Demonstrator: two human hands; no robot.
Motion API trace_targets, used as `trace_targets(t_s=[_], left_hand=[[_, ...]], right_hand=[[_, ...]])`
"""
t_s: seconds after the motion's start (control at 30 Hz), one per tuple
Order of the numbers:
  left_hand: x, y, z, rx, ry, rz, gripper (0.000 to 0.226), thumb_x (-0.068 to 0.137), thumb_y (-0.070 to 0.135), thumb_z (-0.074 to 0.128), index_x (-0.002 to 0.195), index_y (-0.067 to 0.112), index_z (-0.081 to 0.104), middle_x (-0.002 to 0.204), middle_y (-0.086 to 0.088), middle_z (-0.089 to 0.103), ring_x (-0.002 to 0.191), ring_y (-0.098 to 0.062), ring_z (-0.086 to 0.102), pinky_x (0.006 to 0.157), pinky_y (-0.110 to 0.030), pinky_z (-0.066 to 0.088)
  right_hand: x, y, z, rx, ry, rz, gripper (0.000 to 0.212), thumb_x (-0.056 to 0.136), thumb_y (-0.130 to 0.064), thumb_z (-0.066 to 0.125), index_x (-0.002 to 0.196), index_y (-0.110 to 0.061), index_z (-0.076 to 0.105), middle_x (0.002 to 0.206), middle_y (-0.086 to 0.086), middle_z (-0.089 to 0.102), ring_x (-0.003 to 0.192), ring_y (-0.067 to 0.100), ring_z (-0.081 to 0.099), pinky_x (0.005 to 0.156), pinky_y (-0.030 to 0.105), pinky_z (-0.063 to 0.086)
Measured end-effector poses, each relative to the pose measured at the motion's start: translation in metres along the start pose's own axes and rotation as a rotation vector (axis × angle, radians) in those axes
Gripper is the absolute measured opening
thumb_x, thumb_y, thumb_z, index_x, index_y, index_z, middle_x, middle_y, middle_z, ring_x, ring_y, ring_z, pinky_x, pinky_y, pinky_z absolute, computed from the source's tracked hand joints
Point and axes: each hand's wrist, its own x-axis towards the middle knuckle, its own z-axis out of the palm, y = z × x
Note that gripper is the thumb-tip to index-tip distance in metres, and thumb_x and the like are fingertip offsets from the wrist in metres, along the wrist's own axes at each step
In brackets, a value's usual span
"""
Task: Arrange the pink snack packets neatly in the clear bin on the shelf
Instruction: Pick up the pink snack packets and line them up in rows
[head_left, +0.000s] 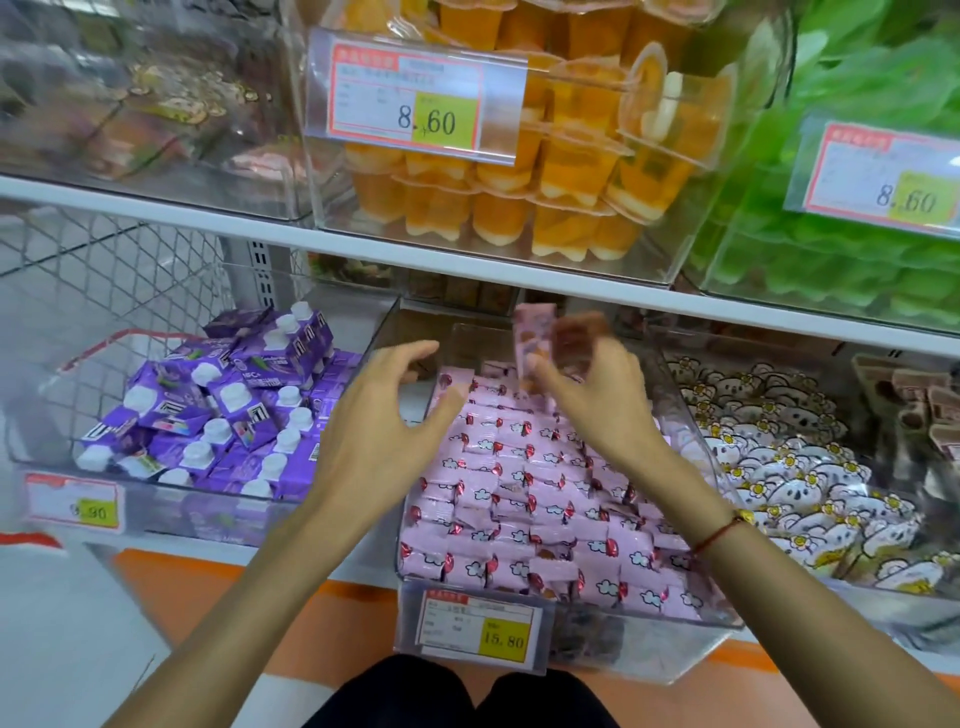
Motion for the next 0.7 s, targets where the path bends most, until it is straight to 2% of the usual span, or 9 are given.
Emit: trace_targets(t_s=[0.1, 0.17, 0.23, 0.27, 0.33, 0.4, 0.5, 0.63, 0.7], left_hand=[[-0.011, -0.012, 0.006, 0.100, -0.071, -0.113, 0.045, 0.084, 0.038, 0.063, 0.127, 0.036, 0.049, 0.124, 0.011, 0.058, 0.107, -0.011, 0.056, 0.088, -0.033, 0.046], [-0.018, -0.016, 0.012, 0.106, -0.077, -0.143, 0.039, 0.089, 0.033, 0.055, 0.127, 0.038, 0.049, 0.125, 0.011, 0.059, 0.106, -0.012, 0.058, 0.086, -0.031, 0.046], [-0.022, -0.019, 0.015, 0.070, -0.043, -0.149, 0.033, 0.092, 0.033, 0.049, 0.124, 0.040, 0.051, 0.121, 0.010, 0.062, 0.101, -0.009, 0.058, 0.081, -0.029, 0.045], [-0.024, -0.019, 0.016, 0.062, -0.029, -0.148, 0.031, 0.093, 0.033, 0.047, 0.123, 0.041, 0.051, 0.118, 0.011, 0.063, 0.097, -0.006, 0.056, 0.079, -0.028, 0.043], [-0.025, -0.021, 0.016, 0.051, -0.018, -0.146, 0.030, 0.094, 0.033, 0.045, 0.122, 0.041, 0.052, 0.117, 0.011, 0.063, 0.093, -0.002, 0.053, 0.078, -0.026, 0.041], [-0.025, -0.021, 0.016, 0.036, -0.019, -0.148, 0.030, 0.094, 0.032, 0.045, 0.122, 0.040, 0.052, 0.118, 0.010, 0.063, 0.095, -0.004, 0.054, 0.079, -0.027, 0.042], [-0.025, -0.020, 0.017, 0.036, -0.027, -0.146, 0.031, 0.095, 0.031, 0.045, 0.124, 0.038, 0.052, 0.118, 0.012, 0.061, 0.094, -0.002, 0.052, 0.080, -0.026, 0.041], [-0.026, -0.020, 0.018, 0.031, -0.018, -0.148, 0.031, 0.094, 0.031, 0.044, 0.124, 0.038, 0.052, 0.109, 0.020, 0.054, 0.090, 0.003, 0.046, 0.077, -0.023, 0.035], [-0.025, -0.020, 0.018, 0.020, -0.023, -0.154, 0.031, 0.094, 0.031, 0.043, 0.124, 0.038, 0.051, 0.108, 0.020, 0.054, 0.091, 0.001, 0.048, 0.078, -0.025, 0.038]], right_hand=[[0.022, 0.008, 0.026, 0.239, 0.046, 0.180, 0.041, 0.085, -0.021, 0.069, 0.113, -0.008, 0.042, 0.100, 0.002, 0.068, 0.087, 0.012, 0.064, 0.079, 0.027, 0.051], [0.034, 0.013, 0.048, 0.273, 0.040, 0.230, 0.048, 0.090, -0.019, 0.063, 0.128, 0.000, 0.040, 0.104, 0.003, 0.067, 0.088, 0.015, 0.065, 0.076, 0.018, 0.051], [0.043, 0.014, 0.067, 0.261, 0.056, 0.233, 0.054, 0.093, -0.020, 0.057, 0.139, -0.005, 0.034, 0.106, 0.004, 0.066, 0.080, 0.016, 0.065, 0.062, 0.007, 0.048], [0.046, 0.014, 0.074, 0.275, 0.057, 0.225, 0.055, 0.094, -0.020, 0.056, 0.141, -0.010, 0.028, 0.106, 0.003, 0.063, 0.078, 0.016, 0.064, 0.063, 0.010, 0.051], [0.049, 0.016, 0.087, 0.283, 0.038, 0.179, 0.050, 0.093, -0.018, 0.057, 0.135, -0.018, 0.032, 0.111, 0.004, 0.062, 0.087, 0.021, 0.064, 0.076, 0.031, 0.056], [0.050, 0.023, 0.096, 0.177, -0.024, 0.101, 0.033, 0.088, -0.017, 0.063, 0.118, -0.018, 0.048, 0.114, 0.010, 0.061, 0.091, 0.026, 0.063, 0.077, 0.039, 0.055], [0.052, 0.036, 0.099, -0.194, -0.131, -0.013, 0.024, 0.086, -0.027, 0.066, 0.109, -0.019, 0.064, 0.122, 0.008, 0.052, 0.102, 0.025, 0.056, 0.083, 0.031, 0.050], [0.056, 0.036, 0.097, -0.443, -0.359, -0.054, 0.032, 0.096, -0.030, 0.042, 0.117, -0.023, 0.065, 0.126, 0.011, 0.054, 0.117, 0.032, 0.046, 0.096, 0.034, 0.041], [0.058, 0.035, 0.093, -0.543, -0.469, -0.082, 0.037, 0.099, -0.031, 0.034, 0.115, -0.021, 0.066, 0.128, 0.013, 0.051, 0.121, 0.033, 0.039, 0.093, 0.034, 0.034]])
